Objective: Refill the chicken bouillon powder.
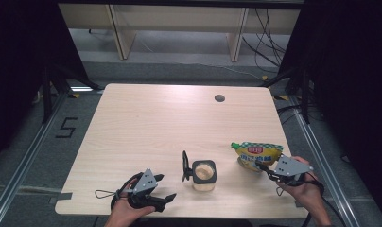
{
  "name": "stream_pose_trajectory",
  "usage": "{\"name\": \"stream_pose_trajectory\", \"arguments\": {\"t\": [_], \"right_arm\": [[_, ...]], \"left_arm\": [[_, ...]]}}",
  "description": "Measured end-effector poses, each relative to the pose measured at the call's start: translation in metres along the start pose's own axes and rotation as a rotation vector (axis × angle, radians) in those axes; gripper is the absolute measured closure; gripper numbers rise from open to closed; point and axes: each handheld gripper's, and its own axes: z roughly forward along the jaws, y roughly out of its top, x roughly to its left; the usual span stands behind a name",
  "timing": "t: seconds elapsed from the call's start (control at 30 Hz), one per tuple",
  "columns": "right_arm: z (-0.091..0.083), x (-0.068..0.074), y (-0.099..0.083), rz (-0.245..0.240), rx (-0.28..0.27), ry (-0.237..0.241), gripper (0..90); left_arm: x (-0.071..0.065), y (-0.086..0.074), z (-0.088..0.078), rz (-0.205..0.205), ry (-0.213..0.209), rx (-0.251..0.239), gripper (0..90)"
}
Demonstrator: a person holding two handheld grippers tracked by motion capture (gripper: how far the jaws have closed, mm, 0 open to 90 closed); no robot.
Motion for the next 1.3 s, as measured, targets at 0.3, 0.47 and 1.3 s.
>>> {"name": "stream_pose_trajectory", "arguments": {"t": [0.3, 0.47, 1.3], "right_arm": [[-0.003, 0.001, -0.009, 0.048, 0.003, -0.025, 61.0], [-0.005, 0.001, -0.01, 0.05, 0.016, -0.061, 55.5], [-0.008, -0.011, -0.029, 0.144, 0.026, -0.099, 44.8]], "left_arm": [[0.0, 0.0, 0.0, 0.002, 0.002, 0.0, 20.8], [0.0, 0.0, 0.0, 0.001, 0.001, 0.0, 20.8], [-0.003, 0.0, 0.001, -0.017, 0.007, 0.013, 20.8]]}}
